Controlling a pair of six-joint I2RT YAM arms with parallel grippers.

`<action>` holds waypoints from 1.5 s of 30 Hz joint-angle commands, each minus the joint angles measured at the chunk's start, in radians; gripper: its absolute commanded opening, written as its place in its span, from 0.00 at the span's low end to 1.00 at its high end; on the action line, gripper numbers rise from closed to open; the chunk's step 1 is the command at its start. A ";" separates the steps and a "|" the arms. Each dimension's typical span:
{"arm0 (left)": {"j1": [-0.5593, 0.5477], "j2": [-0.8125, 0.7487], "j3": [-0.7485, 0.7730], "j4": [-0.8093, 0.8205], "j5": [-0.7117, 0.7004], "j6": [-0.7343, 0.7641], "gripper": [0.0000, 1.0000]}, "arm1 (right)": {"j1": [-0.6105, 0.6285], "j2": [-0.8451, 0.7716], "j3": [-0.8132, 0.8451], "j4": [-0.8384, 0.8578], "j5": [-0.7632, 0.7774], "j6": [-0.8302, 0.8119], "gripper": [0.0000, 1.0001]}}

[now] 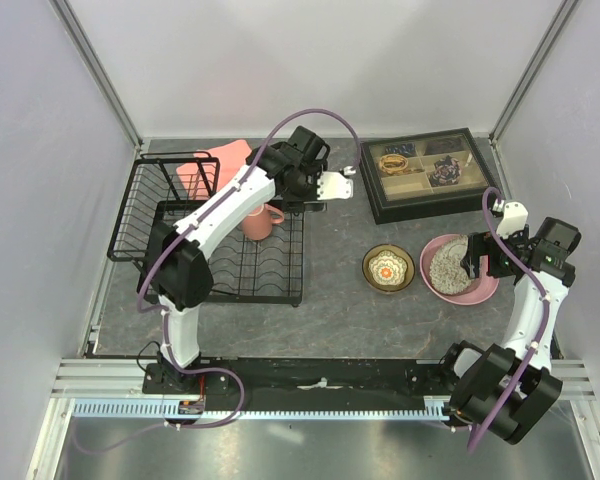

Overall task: Unload the mixed dishes from the dish rack
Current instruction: Place the bowl at the center of the board, then pick up the cup from the dish rack.

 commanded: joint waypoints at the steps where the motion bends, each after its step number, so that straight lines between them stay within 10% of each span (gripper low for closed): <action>1: 0.031 0.020 -0.013 -0.059 0.045 0.140 0.76 | -0.005 -0.011 -0.002 0.001 -0.009 -0.017 0.95; 45: 0.120 0.261 0.026 -0.143 0.047 0.228 0.60 | -0.013 -0.012 -0.005 -0.001 -0.003 -0.022 0.95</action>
